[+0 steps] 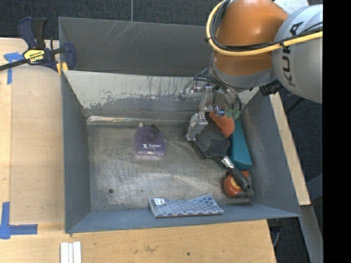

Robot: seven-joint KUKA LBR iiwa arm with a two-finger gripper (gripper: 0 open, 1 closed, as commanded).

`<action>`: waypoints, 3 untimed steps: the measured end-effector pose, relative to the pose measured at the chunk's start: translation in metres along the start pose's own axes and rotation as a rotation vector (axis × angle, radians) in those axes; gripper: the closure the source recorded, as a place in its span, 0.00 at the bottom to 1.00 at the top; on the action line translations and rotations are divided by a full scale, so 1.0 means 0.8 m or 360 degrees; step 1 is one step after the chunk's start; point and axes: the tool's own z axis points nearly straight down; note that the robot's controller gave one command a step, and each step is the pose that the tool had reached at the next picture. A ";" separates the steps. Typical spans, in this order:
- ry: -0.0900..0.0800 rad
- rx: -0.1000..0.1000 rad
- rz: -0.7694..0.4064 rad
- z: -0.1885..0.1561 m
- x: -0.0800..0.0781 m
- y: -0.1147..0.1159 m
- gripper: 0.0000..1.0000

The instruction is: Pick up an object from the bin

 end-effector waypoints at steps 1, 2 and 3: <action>-0.0016 0.0006 -0.0347 0.174 -0.038 0.045 1.00; -0.0019 0.0005 -0.0345 0.174 -0.038 0.046 1.00; 0.0006 0.0001 -0.0361 0.111 -0.028 0.048 1.00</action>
Offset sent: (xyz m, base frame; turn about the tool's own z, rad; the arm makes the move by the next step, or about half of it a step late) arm 0.0000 0.0000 0.0000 0.0000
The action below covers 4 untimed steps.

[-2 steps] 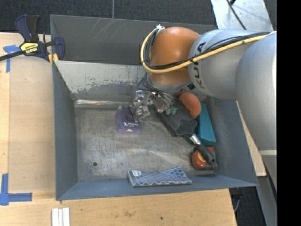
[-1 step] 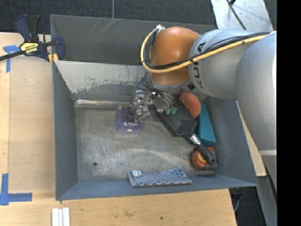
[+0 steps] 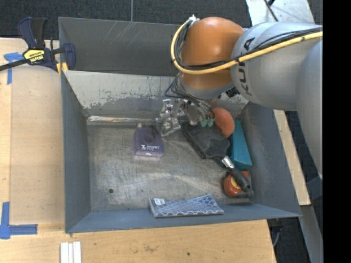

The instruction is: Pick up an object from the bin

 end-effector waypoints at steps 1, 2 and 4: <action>-0.0061 0.0003 -0.0036 0.075 0.003 0.034 0.00; -0.0025 0.0004 -0.0034 0.075 0.008 0.033 1.00; -0.0053 -0.0002 -0.0033 0.068 0.004 0.032 1.00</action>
Offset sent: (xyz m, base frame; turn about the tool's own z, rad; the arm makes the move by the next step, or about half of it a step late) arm 0.0000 0.0000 0.0000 0.0000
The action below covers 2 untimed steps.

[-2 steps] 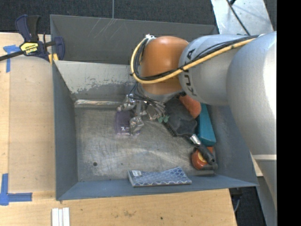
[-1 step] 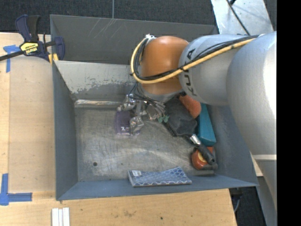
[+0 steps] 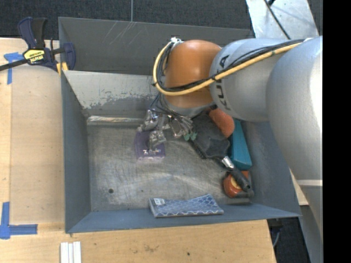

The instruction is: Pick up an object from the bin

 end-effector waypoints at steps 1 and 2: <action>0.0000 0.0000 0.0001 0.000 0.000 0.000 1.00; -0.0002 -0.0001 0.0001 0.000 0.000 0.000 1.00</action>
Offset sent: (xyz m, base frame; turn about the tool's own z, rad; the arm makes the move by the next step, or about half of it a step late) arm 0.0000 0.0000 0.0000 0.0000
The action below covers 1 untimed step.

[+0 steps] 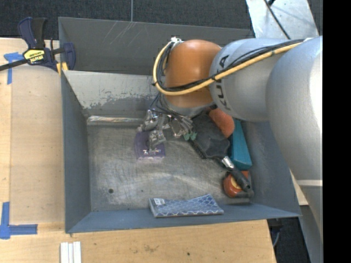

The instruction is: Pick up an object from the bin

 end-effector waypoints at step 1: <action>-0.0001 -0.0001 0.0001 0.000 0.000 0.000 1.00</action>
Offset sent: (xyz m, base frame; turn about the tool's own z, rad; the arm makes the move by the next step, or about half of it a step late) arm 0.0000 0.0000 0.0000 0.0000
